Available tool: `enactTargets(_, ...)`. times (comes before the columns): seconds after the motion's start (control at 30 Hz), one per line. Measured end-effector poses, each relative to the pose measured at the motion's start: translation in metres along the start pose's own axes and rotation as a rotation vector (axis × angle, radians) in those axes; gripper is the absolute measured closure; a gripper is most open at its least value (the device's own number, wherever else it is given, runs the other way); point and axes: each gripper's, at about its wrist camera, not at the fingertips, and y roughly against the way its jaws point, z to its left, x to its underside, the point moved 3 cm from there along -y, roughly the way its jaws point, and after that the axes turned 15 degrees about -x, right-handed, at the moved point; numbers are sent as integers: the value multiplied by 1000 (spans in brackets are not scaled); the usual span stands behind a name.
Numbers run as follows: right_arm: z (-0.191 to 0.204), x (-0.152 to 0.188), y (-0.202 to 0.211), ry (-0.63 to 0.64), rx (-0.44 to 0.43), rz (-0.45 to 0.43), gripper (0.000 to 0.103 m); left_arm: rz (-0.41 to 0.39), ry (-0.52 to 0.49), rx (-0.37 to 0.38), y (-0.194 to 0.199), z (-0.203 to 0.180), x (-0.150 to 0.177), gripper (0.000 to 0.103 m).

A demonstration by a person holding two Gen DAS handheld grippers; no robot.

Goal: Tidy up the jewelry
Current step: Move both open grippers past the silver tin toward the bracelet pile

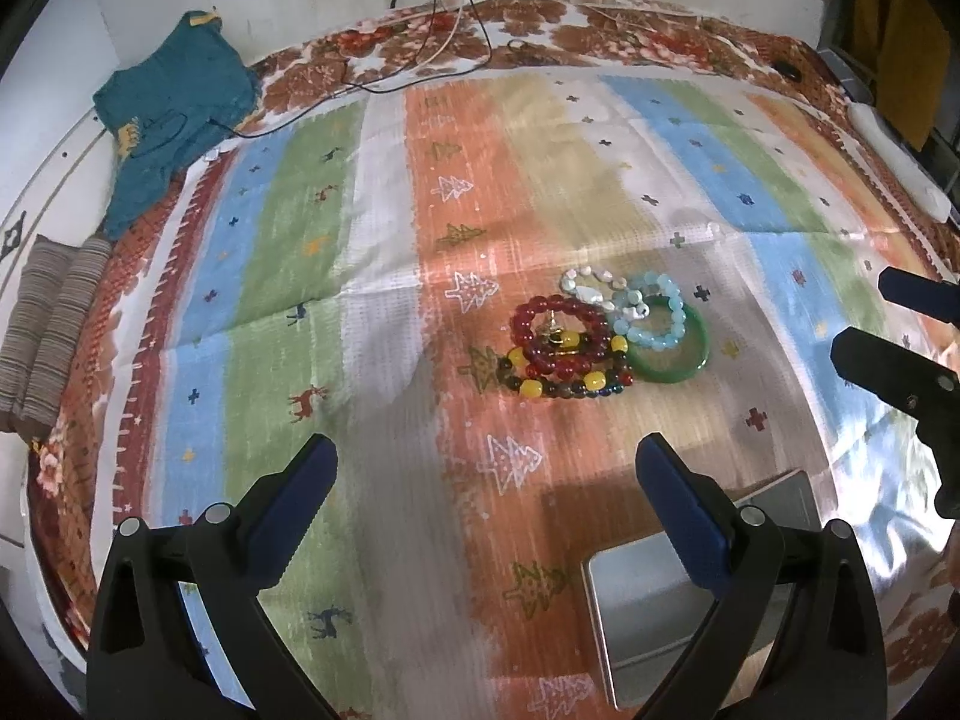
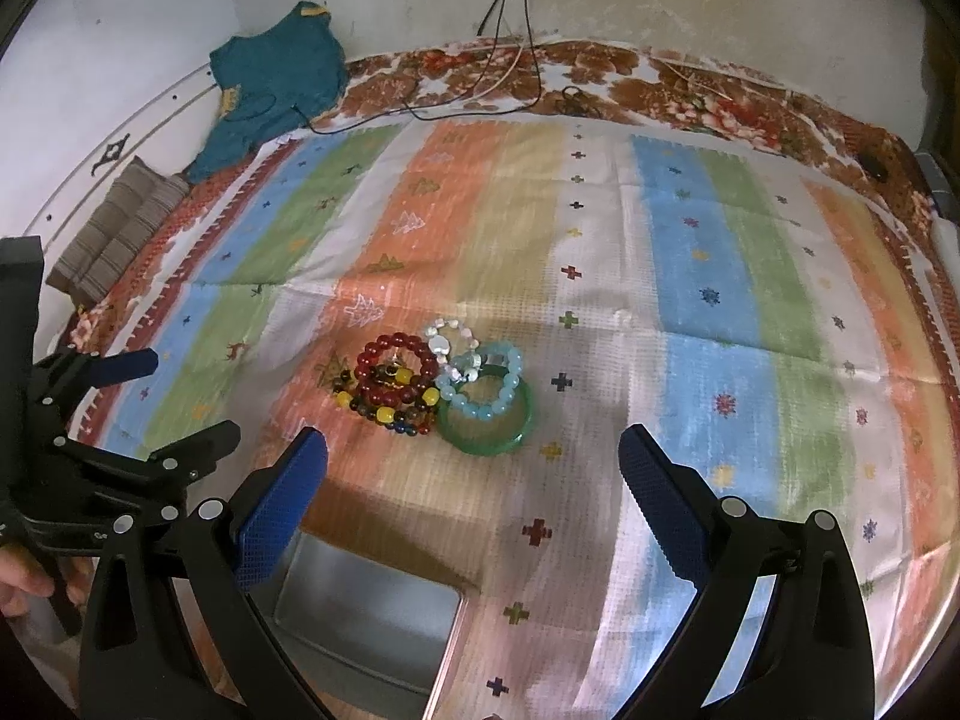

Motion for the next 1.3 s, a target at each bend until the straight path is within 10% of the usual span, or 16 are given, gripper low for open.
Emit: enactTargets(1.3, -39, -32, -98, -12, 62, 146, 5, 77, -64, 12, -95, -15, -41, 12)
